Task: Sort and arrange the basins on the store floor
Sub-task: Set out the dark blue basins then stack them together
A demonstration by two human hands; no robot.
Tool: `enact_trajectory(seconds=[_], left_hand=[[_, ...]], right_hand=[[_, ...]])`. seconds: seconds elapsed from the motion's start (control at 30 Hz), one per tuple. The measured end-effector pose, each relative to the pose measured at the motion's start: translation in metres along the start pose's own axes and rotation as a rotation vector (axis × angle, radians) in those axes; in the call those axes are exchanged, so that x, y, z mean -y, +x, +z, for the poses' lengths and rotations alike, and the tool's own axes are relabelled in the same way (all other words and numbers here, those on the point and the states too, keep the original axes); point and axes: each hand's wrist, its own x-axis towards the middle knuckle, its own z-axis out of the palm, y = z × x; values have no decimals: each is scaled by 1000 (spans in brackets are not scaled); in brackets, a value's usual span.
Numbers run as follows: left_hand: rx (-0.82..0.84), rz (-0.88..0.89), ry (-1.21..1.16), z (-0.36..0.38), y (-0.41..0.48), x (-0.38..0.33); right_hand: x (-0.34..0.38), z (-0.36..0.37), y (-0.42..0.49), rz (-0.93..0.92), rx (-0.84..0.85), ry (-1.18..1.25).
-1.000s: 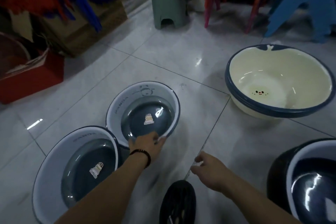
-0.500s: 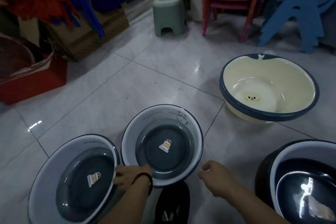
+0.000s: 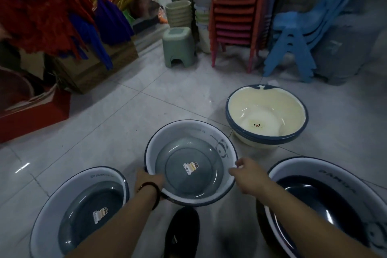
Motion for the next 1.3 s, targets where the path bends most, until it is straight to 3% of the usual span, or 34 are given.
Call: enact_trajectory(seconds=[0.17,0.37,0.57,0.77,0.93,1.13,1.3], left_hand=[[183,193,0,-13,-58,-61],[391,418,176,11,-158,-123],[491,531,357,80,-240,-120],[547,418,341,138,-244,-55],[545,433,393,183,-238,-29],[430,411,567,211,-215,-5],[461,346,613,229,-196,7]], right_hand=[[-1,-87,-50,-11,-216,1],[-67,-179,-122,91,-470,132],[-141,-231,-164,197,-640,147],[-202,-244,-158,301,-616,178],[-245,-234,-143,422,-596,198],[-255,-218,-115,529,-390,382],[-260,-202,-91,591,-326,521]])
